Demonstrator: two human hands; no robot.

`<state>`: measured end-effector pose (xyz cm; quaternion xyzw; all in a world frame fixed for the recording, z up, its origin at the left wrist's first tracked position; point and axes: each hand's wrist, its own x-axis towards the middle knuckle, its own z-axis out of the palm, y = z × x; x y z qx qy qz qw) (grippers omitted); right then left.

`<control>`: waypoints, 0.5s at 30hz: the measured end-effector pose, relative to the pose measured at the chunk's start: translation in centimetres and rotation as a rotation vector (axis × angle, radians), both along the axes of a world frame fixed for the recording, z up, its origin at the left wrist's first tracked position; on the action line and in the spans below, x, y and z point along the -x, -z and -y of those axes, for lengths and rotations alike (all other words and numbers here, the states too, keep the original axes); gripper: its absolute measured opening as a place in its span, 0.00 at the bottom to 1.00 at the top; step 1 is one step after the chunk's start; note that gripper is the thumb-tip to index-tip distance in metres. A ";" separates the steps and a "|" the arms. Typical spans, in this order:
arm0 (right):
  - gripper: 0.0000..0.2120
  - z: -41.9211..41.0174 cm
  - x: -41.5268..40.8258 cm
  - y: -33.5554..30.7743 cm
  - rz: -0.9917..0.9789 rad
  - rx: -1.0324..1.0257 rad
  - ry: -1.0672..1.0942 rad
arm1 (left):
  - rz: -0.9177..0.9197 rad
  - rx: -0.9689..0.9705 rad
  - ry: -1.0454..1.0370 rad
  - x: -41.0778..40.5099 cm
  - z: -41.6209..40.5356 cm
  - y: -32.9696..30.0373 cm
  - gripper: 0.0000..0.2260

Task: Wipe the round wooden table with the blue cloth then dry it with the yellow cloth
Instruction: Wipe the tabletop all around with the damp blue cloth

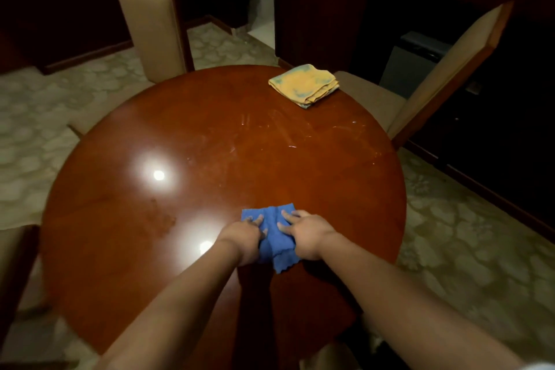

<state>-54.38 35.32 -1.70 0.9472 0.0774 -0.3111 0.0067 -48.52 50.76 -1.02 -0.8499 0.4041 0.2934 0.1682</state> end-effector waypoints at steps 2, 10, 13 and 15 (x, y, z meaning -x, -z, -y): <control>0.30 -2.1 1.0 0.2 0.001 -0.003 -0.024 | 0.000 -0.008 -0.017 1.6 -2.3 -0.3 0.26; 0.29 -6.0 2.1 0.0 0.013 0.100 -0.136 | -0.001 -0.014 -0.076 4.0 -6.1 -0.3 0.26; 0.30 -5.5 1.3 -0.1 0.029 0.115 -0.188 | 0.002 -0.009 -0.085 3.8 -5.9 0.1 0.27; 0.30 -5.1 0.4 -0.1 0.041 0.105 -0.195 | 0.004 0.001 -0.101 3.3 -5.7 0.2 0.27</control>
